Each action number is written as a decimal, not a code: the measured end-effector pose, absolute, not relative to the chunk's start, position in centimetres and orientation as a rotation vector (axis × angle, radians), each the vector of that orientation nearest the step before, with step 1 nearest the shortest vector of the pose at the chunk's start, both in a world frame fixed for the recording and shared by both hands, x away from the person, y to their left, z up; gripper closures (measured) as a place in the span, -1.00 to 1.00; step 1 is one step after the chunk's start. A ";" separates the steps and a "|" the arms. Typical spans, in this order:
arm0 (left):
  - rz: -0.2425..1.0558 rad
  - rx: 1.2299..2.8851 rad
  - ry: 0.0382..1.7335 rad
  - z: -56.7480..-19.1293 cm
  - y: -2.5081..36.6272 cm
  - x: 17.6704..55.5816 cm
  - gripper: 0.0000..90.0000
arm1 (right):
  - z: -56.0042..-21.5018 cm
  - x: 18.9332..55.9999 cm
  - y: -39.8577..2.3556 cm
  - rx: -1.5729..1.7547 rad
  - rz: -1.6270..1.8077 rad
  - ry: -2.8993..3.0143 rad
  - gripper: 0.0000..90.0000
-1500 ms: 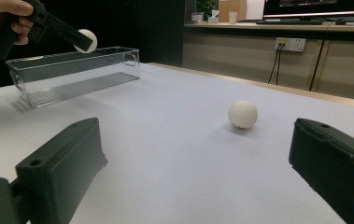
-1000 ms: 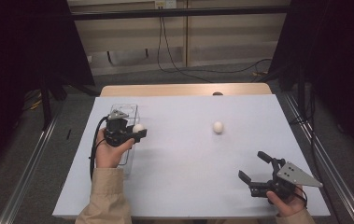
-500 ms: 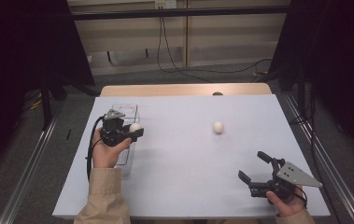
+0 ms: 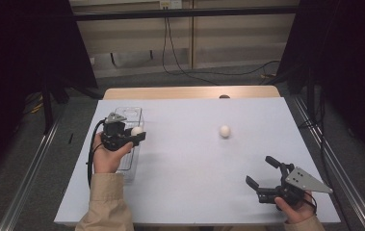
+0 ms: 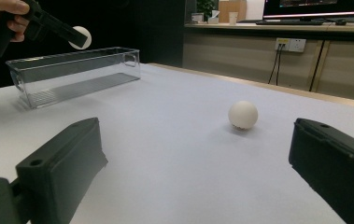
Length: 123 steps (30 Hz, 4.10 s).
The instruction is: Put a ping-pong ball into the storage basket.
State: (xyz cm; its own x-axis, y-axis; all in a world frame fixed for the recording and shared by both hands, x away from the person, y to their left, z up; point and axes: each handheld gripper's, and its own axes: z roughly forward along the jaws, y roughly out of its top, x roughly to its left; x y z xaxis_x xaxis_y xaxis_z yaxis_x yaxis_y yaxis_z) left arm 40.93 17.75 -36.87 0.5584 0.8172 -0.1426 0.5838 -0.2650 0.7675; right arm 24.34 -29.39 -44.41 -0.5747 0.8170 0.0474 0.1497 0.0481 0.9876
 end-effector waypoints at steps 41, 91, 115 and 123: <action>0.410 1.950 1.182 -37.4 19.6 41.2 0.14 | -44.4 24.3 -29.4 0.972 1.570 1.780 -0.94; 0.487 1.947 1.226 -38.1 20.3 41.3 -0.07 | -44.4 24.3 -29.4 0.971 1.573 1.778 -0.94; 0.414 1.928 1.138 -37.1 17.2 40.8 -0.39 | -44.4 24.3 -29.4 0.973 1.571 1.778 -0.94; 0.402 1.944 1.114 -37.1 16.1 40.8 -0.44 | -44.4 24.3 -29.4 0.973 1.570 1.779 -0.94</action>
